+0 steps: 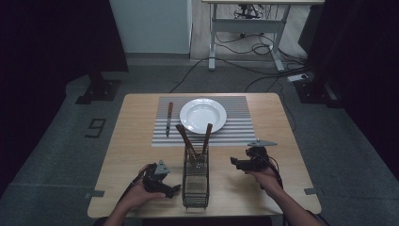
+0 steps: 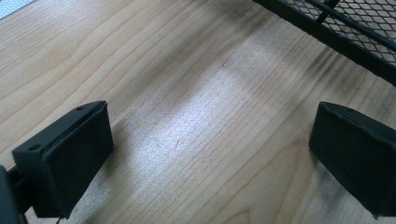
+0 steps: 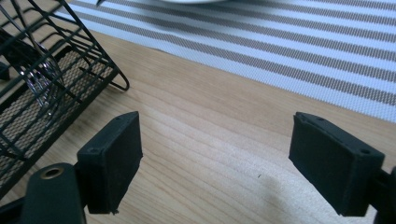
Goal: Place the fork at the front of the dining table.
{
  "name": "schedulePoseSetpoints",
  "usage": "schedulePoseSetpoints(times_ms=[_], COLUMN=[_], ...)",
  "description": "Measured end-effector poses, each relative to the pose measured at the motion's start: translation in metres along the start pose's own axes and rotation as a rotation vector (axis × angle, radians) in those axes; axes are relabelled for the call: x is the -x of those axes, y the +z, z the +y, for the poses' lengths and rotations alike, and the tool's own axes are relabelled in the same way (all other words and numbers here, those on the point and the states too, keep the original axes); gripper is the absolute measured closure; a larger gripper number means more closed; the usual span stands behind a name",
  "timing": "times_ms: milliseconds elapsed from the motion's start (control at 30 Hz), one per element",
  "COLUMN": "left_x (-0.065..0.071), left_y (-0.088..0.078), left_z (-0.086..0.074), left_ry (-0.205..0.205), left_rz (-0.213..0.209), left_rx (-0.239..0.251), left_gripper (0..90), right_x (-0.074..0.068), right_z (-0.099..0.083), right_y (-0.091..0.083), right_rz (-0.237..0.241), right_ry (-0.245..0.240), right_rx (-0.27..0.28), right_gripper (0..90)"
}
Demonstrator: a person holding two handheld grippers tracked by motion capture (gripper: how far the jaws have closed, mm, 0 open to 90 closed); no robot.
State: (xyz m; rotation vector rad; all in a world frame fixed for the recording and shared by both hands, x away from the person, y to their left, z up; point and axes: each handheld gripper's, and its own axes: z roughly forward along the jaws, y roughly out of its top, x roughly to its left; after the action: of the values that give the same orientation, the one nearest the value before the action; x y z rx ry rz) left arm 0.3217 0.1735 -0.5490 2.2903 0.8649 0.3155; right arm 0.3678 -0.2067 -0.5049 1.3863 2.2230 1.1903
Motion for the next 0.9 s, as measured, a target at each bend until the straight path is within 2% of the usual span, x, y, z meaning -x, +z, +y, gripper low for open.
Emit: schedulePoseSetpoints(times_ms=[433,567,900], left_x=[0.000,0.000,0.000], left_y=[0.000,0.000,0.000], left_z=[0.000,0.000,0.000], left_ry=[0.002,0.001,0.001], left_rz=[-0.002,-0.002,-0.002], left_rx=[-0.001,0.000,0.000], left_gripper=[0.0,0.0,0.0], right_x=[-0.011,-0.014,-0.027], right_z=[0.021,0.031,0.055], right_y=[-0.020,-0.027,-0.037], right_rz=[0.047,0.063,0.104], right_ry=[-0.076,-0.074,-0.108], right_rx=[0.084,0.113,0.161], right_gripper=[19.2,20.1,22.8])
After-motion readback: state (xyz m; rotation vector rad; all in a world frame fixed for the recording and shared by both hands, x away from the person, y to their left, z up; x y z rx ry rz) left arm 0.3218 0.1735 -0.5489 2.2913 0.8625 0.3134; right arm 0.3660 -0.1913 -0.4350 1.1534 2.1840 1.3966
